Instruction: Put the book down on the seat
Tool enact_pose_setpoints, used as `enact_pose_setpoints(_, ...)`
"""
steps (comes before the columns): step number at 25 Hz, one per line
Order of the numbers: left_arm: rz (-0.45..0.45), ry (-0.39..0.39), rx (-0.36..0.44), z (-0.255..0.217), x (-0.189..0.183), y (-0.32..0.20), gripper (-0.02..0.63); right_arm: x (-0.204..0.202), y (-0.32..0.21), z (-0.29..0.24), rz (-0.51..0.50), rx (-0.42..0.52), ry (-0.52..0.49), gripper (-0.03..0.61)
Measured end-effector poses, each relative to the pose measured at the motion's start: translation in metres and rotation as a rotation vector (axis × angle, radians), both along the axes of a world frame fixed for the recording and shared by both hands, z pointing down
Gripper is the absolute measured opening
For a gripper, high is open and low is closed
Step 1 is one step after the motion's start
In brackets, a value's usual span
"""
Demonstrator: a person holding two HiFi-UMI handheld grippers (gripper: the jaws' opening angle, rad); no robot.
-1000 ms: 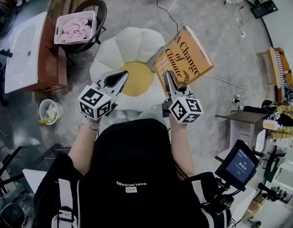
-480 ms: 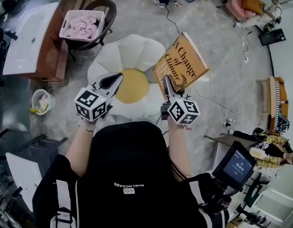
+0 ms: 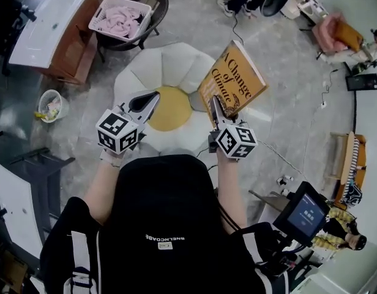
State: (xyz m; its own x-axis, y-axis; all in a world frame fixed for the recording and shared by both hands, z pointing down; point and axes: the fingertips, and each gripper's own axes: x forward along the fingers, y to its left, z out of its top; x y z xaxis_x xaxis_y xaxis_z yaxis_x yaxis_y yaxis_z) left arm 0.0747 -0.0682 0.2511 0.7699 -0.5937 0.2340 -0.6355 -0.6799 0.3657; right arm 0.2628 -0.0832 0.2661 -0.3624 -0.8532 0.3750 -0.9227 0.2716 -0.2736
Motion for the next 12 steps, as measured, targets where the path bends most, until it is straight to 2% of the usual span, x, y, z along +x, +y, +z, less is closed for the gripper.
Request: enact_pose_setpoints(12, -0.161, -0.042, -0.039, 0.024, 0.000, 0.010, 0.014, 0.016, -0.033, 0.040, -0.149, -0.062, 0.030, 0.158)
